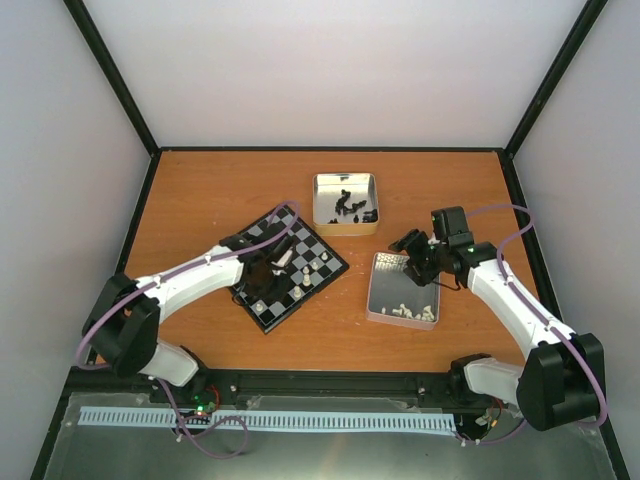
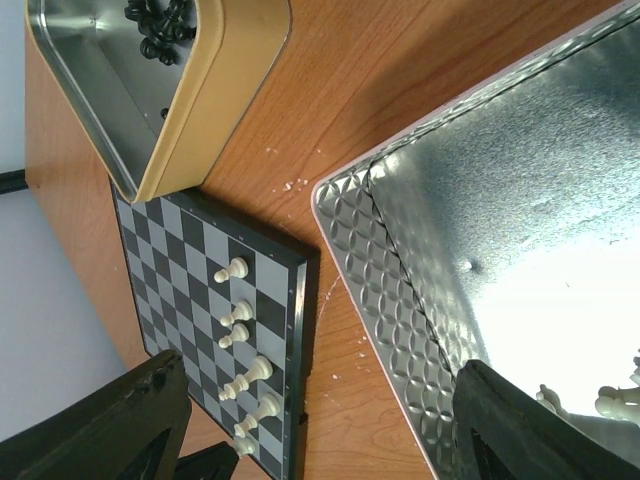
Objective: Set up the chess pieces on the board
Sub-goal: Place the chess piece on the chessboard.
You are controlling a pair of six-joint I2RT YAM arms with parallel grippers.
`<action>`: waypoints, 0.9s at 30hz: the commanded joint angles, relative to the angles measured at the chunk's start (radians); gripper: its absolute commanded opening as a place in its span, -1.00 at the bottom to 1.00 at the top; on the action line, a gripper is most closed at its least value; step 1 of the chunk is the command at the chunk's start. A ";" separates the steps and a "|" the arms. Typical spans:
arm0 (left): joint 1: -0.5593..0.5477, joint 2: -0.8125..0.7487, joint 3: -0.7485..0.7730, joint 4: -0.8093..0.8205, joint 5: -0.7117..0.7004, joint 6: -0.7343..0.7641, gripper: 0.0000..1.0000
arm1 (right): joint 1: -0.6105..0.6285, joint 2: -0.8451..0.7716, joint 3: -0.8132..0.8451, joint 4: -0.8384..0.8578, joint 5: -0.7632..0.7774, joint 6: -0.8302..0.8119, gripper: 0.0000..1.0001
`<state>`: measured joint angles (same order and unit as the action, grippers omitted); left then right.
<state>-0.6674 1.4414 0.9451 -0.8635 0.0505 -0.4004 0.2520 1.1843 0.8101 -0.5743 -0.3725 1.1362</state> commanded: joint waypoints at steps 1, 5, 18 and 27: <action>0.010 0.035 -0.003 -0.028 -0.008 -0.029 -0.99 | -0.002 -0.019 -0.015 -0.016 0.021 -0.011 0.45; 0.017 0.060 -0.009 -0.038 -0.028 -0.036 -0.99 | -0.002 -0.022 -0.026 -0.015 0.020 -0.005 0.45; 0.032 0.081 -0.023 -0.027 -0.060 -0.041 -0.98 | -0.002 -0.005 -0.029 0.011 -0.003 -0.008 0.45; 0.035 0.096 -0.011 -0.033 -0.087 -0.058 -0.90 | -0.002 0.001 -0.036 0.015 -0.010 -0.014 0.45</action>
<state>-0.6403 1.5124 0.9176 -0.8833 -0.0032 -0.4358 0.2520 1.1809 0.7822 -0.5716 -0.3782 1.1362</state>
